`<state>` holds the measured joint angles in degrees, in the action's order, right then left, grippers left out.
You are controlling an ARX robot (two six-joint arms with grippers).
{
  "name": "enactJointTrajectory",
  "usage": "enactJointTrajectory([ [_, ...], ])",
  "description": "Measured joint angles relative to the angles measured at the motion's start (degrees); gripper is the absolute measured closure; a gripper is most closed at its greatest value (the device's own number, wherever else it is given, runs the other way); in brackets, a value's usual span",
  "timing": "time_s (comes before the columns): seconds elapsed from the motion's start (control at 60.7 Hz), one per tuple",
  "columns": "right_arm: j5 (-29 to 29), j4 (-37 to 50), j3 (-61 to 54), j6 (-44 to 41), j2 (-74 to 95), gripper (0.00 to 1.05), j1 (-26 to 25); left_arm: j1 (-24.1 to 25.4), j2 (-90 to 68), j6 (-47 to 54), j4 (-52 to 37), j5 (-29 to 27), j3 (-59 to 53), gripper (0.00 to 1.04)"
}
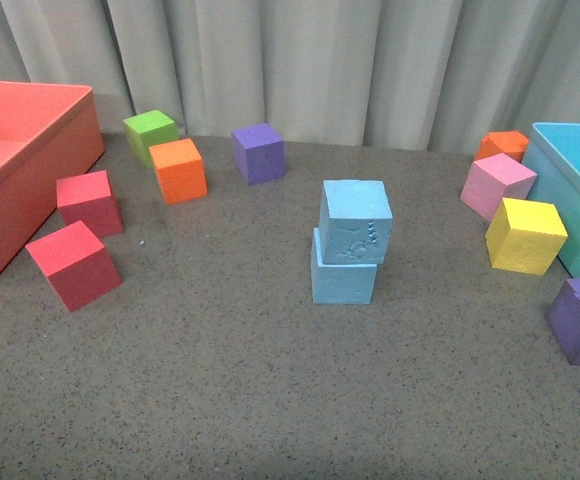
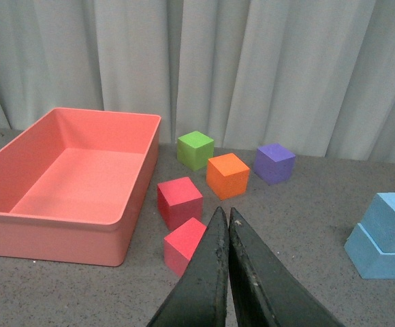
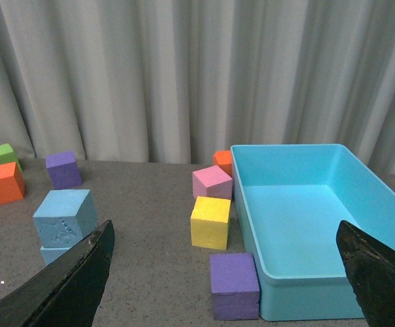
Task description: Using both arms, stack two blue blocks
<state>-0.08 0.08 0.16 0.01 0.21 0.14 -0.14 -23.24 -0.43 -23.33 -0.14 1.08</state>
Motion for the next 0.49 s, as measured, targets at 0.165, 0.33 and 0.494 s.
enactJointTrajectory([
  [0.165,0.0,0.0,0.0,0.0,0.0,0.1,0.0,0.0,4.3,0.0,4.2,0.0,0.0,1.01],
  [0.33,0.0,0.0,0.0,0.0,0.0,0.1,0.0,0.0,8.2,0.0,8.0,0.0,0.0,1.01],
  [0.494,0.0,0.0,0.0,0.0,0.0,0.1,0.0,0.0,11.2,0.0,11.1,0.0,0.0,1.01],
])
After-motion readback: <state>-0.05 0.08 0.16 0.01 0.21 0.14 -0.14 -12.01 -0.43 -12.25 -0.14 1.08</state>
